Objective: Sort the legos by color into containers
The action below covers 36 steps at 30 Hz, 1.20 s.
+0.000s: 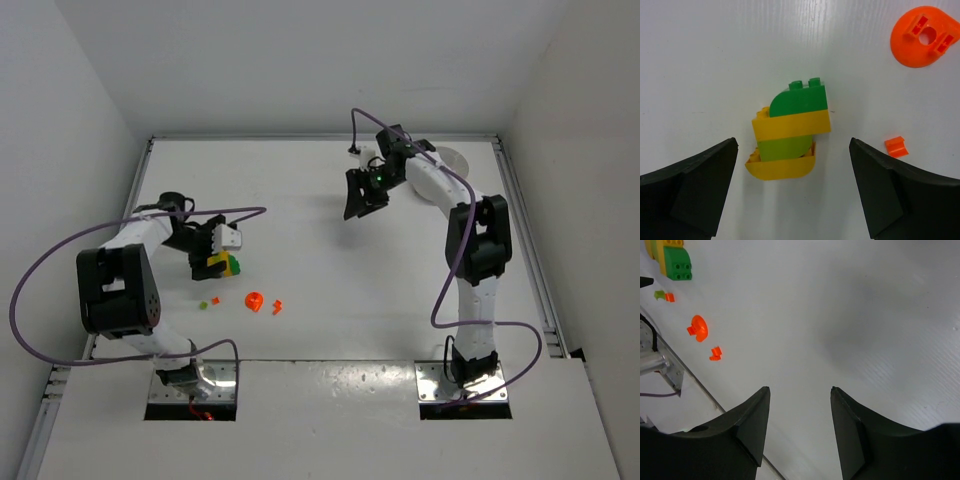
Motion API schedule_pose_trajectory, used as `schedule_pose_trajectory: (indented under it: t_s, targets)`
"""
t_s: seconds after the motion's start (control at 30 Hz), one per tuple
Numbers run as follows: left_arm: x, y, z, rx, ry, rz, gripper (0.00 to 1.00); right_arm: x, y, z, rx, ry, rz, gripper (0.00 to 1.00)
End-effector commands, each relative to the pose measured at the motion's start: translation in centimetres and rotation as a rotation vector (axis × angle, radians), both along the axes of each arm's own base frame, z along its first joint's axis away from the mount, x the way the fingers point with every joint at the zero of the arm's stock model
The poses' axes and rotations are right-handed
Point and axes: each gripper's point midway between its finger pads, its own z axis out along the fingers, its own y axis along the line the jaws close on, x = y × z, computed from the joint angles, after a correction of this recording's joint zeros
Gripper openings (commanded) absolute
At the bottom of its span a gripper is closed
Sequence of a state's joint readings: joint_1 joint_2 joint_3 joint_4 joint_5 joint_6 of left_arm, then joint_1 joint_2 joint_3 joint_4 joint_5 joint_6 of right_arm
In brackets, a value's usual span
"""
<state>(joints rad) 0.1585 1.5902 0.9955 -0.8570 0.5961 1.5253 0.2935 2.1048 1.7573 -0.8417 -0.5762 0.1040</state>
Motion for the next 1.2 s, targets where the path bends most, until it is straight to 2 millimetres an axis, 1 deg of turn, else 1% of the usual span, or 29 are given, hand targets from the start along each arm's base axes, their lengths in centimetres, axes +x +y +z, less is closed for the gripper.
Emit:
schedule_pose_trajectory:
  t_s: [0.0,0.03,0.07,0.13,0.2,0.23,0.3,0.37,0.4,0.5,0.53,0.6,0.63,0.67,0.7,0.73,0.77,0.8,0.83,0.87,0.9,0.93,0.97,1.0,1.03,1.07,1.13,1.17]
  targets:
    - [1.1,-1.2,-0.3,-0.040,-0.023,0.010,1.00,0.2,0.7,0.4,0.010,-0.034,0.025,0.52]
    - [0.9,-1.4,-0.9,-0.030,-0.005,-0.001,1.00,0.2,0.7,0.4,0.010,-0.034,0.025,0.52]
    - [1.0,-1.7,-0.9,-0.032,-0.005,0.000,1.00,0.1,0.6,0.4,0.007,-0.026,0.025,0.52]
    - [0.9,-1.4,-1.8,-0.020,0.032,0.031,1.00,0.1,0.5,0.3,-0.001,-0.028,0.022,0.52]
    - [0.9,-1.7,-2.0,-0.026,0.050,0.049,1.00,0.1,0.5,-0.1,-0.004,-0.019,0.022,0.52]
    - [1.1,-1.7,-2.3,-0.027,0.051,0.057,1.00,-0.1,0.9,-0.1,-0.004,-0.019,0.031,0.52]
    - [1.2,-2.0,-2.5,-0.031,0.061,0.068,1.00,-0.1,0.9,-0.1,-0.004,-0.019,0.031,0.52]
    - [1.8,-1.8,-2.5,-0.025,0.047,0.087,1.00,-0.1,0.9,-0.1,-0.004,-0.019,0.031,0.52]
    - [1.6,-1.8,-3.0,-0.027,0.061,0.094,1.00,-0.1,0.9,-0.5,-0.006,-0.010,0.031,0.52]
    - [1.6,-1.4,-3.6,-0.009,0.068,0.115,1.00,-0.1,1.1,-0.3,0.008,-0.010,0.028,0.52]
    - [1.7,-1.4,-3.9,-0.011,0.074,0.124,0.95,-0.4,1.2,-0.5,0.017,0.002,0.032,0.52]
    - [1.7,-1.3,-3.9,-0.004,0.080,0.135,0.89,-0.7,1.8,-0.7,0.055,0.027,0.020,0.53]
    - [1.6,-1.3,-4.2,-0.005,0.089,0.135,0.83,-0.8,2.0,-0.7,0.071,0.038,0.019,0.53]
    - [1.6,-1.3,-4.2,-0.005,0.089,0.135,0.80,-1.6,2.5,-0.8,0.110,0.080,0.015,0.53]
    - [1.4,-1.3,-4.5,-0.007,0.105,0.142,0.77,-1.7,3.2,-0.8,0.138,0.082,0.023,0.53]
    - [1.4,-1.3,-4.5,-0.007,0.105,0.142,0.68,-2.5,3.7,-0.4,0.182,0.123,0.015,0.55]
    - [1.4,-1.3,-4.5,-0.008,0.110,0.151,0.64,-2.7,4.0,-0.6,0.200,0.140,0.007,0.55]
    - [1.3,-1.3,-4.5,-0.010,0.115,0.159,0.57,-3.2,4.5,-0.7,0.223,0.143,0.011,0.55]
    - [1.4,-1.5,-4.5,-0.019,0.115,0.157,0.54,-3.4,4.7,-0.8,0.243,0.160,0.005,0.55]
    - [1.4,-1.5,-4.5,-0.019,0.115,0.157,0.53,-4.0,5.5,-0.6,0.276,0.197,0.001,0.55]
    - [1.3,-1.7,-4.4,-0.033,0.120,0.162,0.51,-4.2,5.7,-0.3,0.297,0.205,-0.002,0.56]
    - [1.5,-1.7,-3.9,-0.033,0.102,0.162,0.47,-4.5,5.9,-0.5,0.327,0.218,0.002,0.56]
    - [1.7,-2.1,-3.4,-0.055,0.089,0.156,0.45,-5.3,6.3,-0.6,0.337,0.258,-0.014,0.56]
    - [1.7,-2.3,-2.9,-0.068,0.080,0.161,0.45,-5.5,6.4,-0.8,0.349,0.274,-0.025,0.56]
    - [1.9,-3.0,-1.8,-0.095,0.055,0.153,0.43,-5.2,6.8,-0.1,0.388,0.253,-0.018,0.56]
    - [2.1,-3.2,-1.1,-0.109,0.041,0.156,0.42,-5.6,7.3,0.4,0.410,0.286,-0.035,0.56]
    - [2.0,-4.3,0.4,-0.130,0.022,0.158,0.41,-5.6,7.9,1.0,0.466,0.299,-0.027,0.56]
    - [2.3,-5.0,1.2,-0.151,0.010,0.153,0.41,-6.1,8.3,1.1,0.477,0.336,-0.034,0.56]
